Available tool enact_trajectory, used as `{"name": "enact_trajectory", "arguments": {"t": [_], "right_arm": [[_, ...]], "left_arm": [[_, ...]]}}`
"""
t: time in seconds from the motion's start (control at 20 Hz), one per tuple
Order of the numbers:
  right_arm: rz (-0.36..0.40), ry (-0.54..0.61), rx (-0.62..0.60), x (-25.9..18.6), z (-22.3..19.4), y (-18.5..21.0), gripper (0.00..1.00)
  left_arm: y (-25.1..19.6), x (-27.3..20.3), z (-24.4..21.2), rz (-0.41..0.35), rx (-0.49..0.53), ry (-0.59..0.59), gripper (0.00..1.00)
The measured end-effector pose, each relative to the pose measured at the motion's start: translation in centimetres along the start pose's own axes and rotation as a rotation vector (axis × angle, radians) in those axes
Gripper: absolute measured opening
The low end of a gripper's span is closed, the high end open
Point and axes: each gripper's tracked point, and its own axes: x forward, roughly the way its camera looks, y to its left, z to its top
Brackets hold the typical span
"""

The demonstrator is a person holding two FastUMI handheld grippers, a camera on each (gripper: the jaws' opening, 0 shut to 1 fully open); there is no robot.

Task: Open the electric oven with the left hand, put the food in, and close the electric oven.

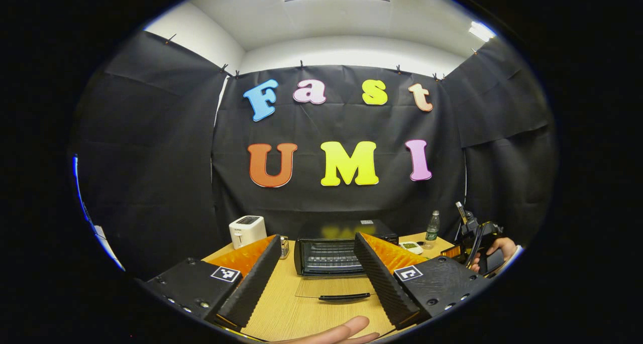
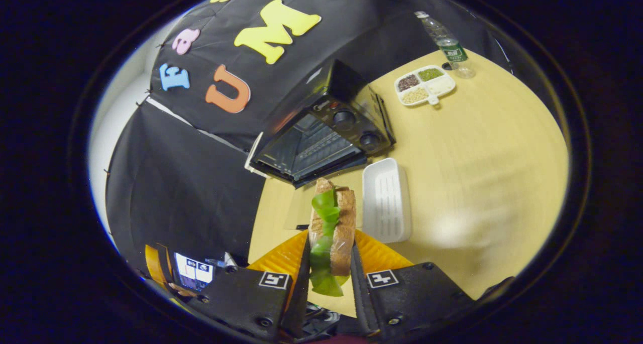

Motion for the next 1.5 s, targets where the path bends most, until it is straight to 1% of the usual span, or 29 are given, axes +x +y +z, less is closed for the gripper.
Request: {"name": "enact_trajectory", "arguments": {"t": [0.1,0.25,0.35,0.4,0.45,0.55,0.6,0.7,0.75,0.9,0.95,1.05,1.15,1.3,1.35,1.4,1.45,1.5], "right_arm": [[0.031,-0.061,0.020,1.8,-1.0,1.4,0.42],[0.130,-0.180,0.064,5.2,-1.2,4.5,0.42],[0.161,-0.247,0.112,7.8,-0.8,5.4,0.42],[0.165,-0.287,0.136,9.1,-0.1,5.7,0.42],[0.164,-0.335,0.158,10.5,0.8,6.0,0.42],[0.143,-0.436,0.206,13.0,2.7,6.0,0.42],[0.131,-0.477,0.225,14.4,3.7,6.0,0.42],[0.105,-0.523,0.248,17.1,5.1,6.4,0.42],[0.104,-0.550,0.255,18.4,6.1,6.7,0.42],[0.057,-0.637,0.214,21.6,9.4,6.9,0.42],[0.039,-0.687,0.189,22.3,10.7,6.9,0.42],[-0.027,-0.754,0.151,24.0,12.9,5.7,0.42],[-0.060,-0.787,0.140,25.6,14.0,4.6,0.42],[-0.087,-0.810,0.148,27.3,15.6,3.4,0.43],[-0.100,-0.810,0.139,27.7,15.9,3.1,0.34],[-0.118,-0.794,0.124,28.1,15.9,2.7,0.43],[-0.126,-0.788,0.116,28.0,15.8,2.5,0.35],[-0.133,-0.785,0.112,28.1,15.6,2.4,0.45]], "left_arm": [[0.3,0.2,-0.3,-0.024,-0.020,0.002,0.95],[1.6,0.3,-1.0,-0.027,-0.051,0.016,0.95],[2.4,0.4,-1.5,-0.020,-0.056,0.027,0.93],[2.8,0.5,-1.7,-0.016,-0.050,0.030,0.83],[3.3,0.5,-1.8,-0.009,-0.044,0.031,0.81],[4.0,0.5,-2.2,-0.002,-0.039,0.039,0.81],[4.3,0.5,-2.4,0.001,-0.041,0.042,0.92],[5.1,0.6,-2.6,0.026,-0.057,0.058,0.92],[5.0,0.4,-2.8,0.023,-0.058,0.066,0.92],[4.7,0.1,-2.7,0.008,-0.036,0.073,0.92],[4.9,0.1,-2.7,0.007,-0.029,0.072,0.92],[5.8,-0.1,-2.7,0.036,-0.035,0.064,0.92],[6.2,0.1,-2.4,0.049,-0.059,0.048,0.92],[5.3,0.0,-2.6,0.013,-0.095,0.044,0.92],[5.2,-0.1,-2.5,0.008,-0.090,0.041,0.92],[5.4,-0.1,-2.3,0.016,-0.079,0.035,0.92],[5.9,0.1,-2.0,0.032,-0.072,0.020,0.92],[6.1,0.2,-1.7,0.038,-0.071,0.006,0.92]]}}
